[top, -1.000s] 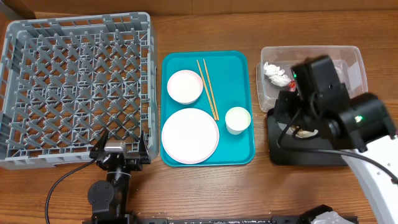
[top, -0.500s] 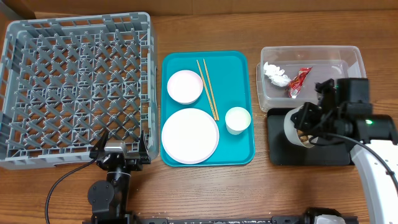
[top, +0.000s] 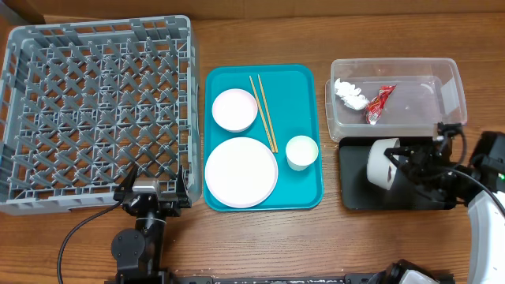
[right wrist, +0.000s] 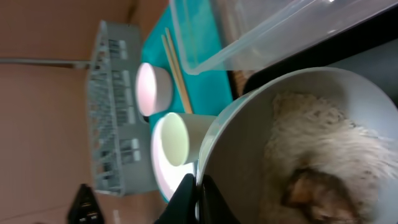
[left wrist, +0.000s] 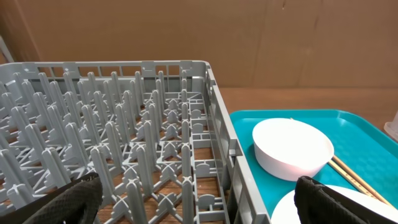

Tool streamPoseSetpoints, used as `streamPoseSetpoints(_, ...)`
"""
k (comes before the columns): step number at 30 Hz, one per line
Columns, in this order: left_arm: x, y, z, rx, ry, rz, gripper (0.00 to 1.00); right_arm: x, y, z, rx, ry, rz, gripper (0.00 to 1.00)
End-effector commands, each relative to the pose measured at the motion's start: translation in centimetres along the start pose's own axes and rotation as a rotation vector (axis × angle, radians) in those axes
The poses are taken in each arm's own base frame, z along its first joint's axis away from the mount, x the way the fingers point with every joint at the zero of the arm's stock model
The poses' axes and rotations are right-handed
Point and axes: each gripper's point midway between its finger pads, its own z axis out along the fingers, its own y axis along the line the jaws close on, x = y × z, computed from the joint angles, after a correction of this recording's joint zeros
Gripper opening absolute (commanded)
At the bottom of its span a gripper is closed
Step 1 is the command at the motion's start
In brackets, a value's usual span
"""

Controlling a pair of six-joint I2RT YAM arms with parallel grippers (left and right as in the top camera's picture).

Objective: Sort waste into correct bins and load items into the dishwasher
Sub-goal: 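Tilt the rice bowl to pour rice onto the black tray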

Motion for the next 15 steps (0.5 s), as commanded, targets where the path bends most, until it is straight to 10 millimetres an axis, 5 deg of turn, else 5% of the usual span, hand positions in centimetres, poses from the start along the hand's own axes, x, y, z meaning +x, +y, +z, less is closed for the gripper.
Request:
streamPoseSetpoints(1,0.1,-0.3,0.0,0.014,-0.005,0.005,1.00,0.0,2.2,-0.6,-0.196,-0.001,0.002,0.04)
streamPoseSetpoints(15,0.1,-0.3,0.0,0.014,-0.005,0.005,1.00,-1.6,0.0,0.4,-0.429,0.036,0.229,0.04)
